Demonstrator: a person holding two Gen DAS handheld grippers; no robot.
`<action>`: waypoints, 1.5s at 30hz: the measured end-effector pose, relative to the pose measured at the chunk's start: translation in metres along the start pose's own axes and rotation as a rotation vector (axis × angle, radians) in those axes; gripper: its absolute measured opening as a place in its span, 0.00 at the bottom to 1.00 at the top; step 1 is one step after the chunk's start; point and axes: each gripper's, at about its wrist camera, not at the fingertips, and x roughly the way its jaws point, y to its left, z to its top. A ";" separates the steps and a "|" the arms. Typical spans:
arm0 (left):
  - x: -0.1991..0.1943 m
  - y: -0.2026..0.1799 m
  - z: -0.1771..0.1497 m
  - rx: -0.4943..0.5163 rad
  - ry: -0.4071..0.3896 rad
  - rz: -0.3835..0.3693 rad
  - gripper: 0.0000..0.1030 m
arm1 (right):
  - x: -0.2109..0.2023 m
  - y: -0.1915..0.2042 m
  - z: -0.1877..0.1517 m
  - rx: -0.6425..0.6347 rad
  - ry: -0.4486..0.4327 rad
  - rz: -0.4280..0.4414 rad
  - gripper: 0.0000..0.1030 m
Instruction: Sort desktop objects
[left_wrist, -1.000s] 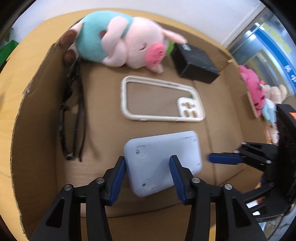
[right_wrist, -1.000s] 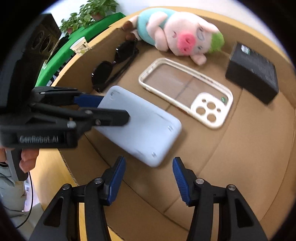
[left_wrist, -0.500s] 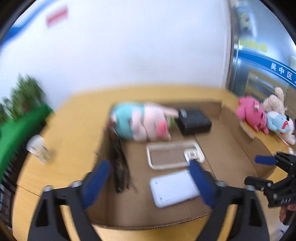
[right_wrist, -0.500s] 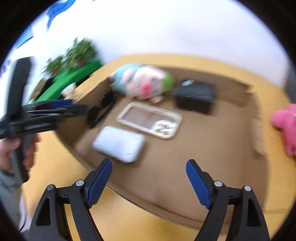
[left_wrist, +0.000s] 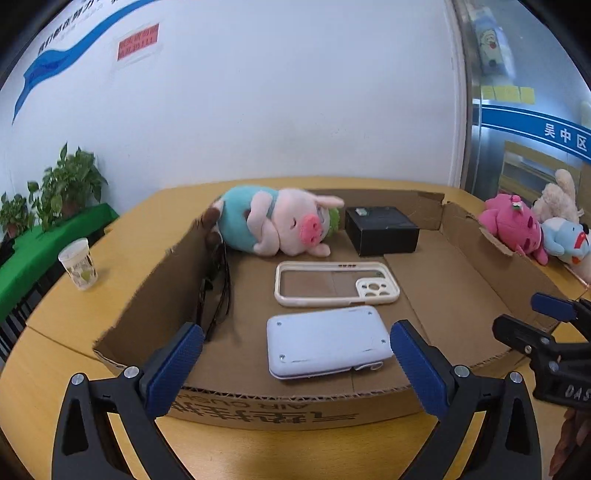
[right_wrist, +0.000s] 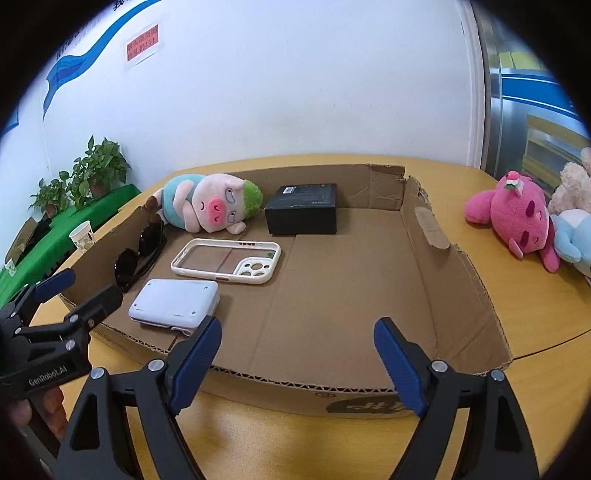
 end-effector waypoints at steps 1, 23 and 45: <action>0.004 0.000 -0.002 0.003 -0.005 0.014 1.00 | 0.001 0.002 -0.003 -0.001 -0.018 -0.011 0.88; 0.002 -0.006 -0.017 0.026 -0.111 0.055 1.00 | -0.007 0.010 -0.023 -0.002 -0.185 -0.069 0.95; 0.002 -0.006 -0.017 0.025 -0.112 0.055 1.00 | -0.007 0.011 -0.023 -0.001 -0.186 -0.071 0.95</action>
